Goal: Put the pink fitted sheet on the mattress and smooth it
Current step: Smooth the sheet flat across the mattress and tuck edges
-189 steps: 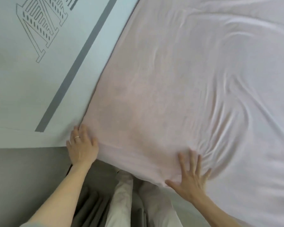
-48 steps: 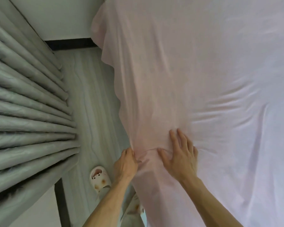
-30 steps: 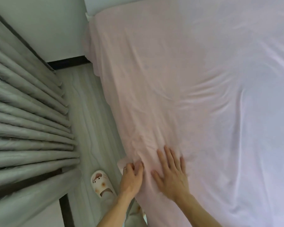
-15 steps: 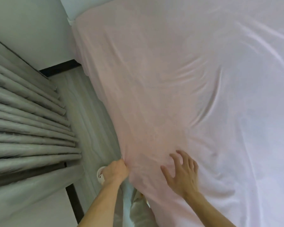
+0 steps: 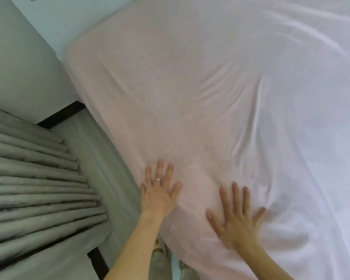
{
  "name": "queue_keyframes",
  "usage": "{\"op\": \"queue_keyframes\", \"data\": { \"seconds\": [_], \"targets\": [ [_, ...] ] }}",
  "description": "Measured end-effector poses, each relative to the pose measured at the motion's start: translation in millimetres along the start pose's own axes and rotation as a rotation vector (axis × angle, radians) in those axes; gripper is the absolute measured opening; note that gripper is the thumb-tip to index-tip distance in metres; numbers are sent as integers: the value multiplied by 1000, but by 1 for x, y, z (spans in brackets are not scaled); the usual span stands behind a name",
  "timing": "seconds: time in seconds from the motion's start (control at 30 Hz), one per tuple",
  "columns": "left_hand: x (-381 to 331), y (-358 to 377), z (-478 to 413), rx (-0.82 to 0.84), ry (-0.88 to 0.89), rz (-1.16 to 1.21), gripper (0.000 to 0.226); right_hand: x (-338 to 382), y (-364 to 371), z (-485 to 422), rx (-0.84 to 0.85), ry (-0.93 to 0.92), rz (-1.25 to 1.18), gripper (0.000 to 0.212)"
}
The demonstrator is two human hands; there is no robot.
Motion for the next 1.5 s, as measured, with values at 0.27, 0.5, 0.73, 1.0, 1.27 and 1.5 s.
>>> {"op": "queue_keyframes", "data": {
  "seconds": [0.27,0.5,0.73,1.0,1.27,1.5],
  "targets": [
    [-2,-89,8,-64,-40,-173,32,35,-80,-17,-122,-37,-114,67],
    [27,-152,-75,-137,45,-193,64,142,-120,-93,-163,-123,-203,69],
    [51,-191,-199,-189,160,-216,64,230,-148,-190,-190,-112,-289,61],
    [149,-224,-301,-229,101,-130,59,288,-150,-293,-63,29,-256,69],
    [251,-254,-270,-247,-187,14,61,208,-128,-249,-41,464,-284,83],
    [108,-245,-354,-306,392,-180,61,309,-177,-336,-160,173,-313,67]
  ]
}}
Point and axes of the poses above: each hand's wrist, its own z-axis away from the middle knuckle, its own y-axis out of the palm, x = y × z, the point moved 5 cm from there along -z, towards the middle knuckle, and after that the axes turned 9 degrees about y, right-handed, at the moved point
